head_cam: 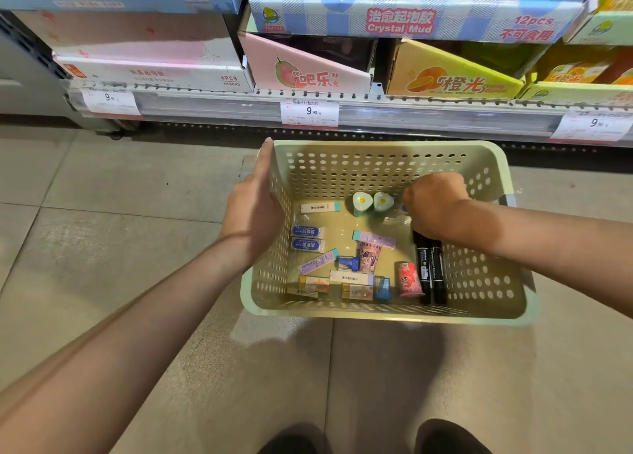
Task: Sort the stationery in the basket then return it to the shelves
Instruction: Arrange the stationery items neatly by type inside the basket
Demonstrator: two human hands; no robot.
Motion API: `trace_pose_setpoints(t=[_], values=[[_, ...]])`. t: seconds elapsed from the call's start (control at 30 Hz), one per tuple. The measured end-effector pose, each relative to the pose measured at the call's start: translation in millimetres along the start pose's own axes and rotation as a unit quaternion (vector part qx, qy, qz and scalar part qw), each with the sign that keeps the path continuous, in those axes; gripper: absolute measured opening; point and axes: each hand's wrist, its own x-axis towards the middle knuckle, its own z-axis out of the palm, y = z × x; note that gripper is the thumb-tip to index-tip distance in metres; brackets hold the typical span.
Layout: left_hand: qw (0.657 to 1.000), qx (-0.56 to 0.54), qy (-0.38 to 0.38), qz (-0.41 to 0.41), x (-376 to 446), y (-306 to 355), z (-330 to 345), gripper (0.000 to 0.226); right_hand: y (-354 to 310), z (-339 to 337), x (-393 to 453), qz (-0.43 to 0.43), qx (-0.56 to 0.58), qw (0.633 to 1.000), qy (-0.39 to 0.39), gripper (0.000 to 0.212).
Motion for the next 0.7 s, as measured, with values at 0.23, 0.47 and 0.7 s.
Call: trace_pose_setpoints(t=[0.23, 0.47, 0.7], values=[[1.000, 0.001, 0.003, 0.000, -1, 2, 0, 0.078, -34, -27, -18, -0.127, 0.190, 0.973, 0.041, 0.029], [1.000, 0.005, 0.003, -0.004, 0, 1, 0, 0.079, -86, -18, 22, -0.154, 0.302, 0.940, 0.029, 0.030], [1.000, -0.002, 0.011, 0.010, 1, -4, 1, 0.077, -110, -7, 36, -0.139, 0.329, 0.934, 0.024, 0.034]])
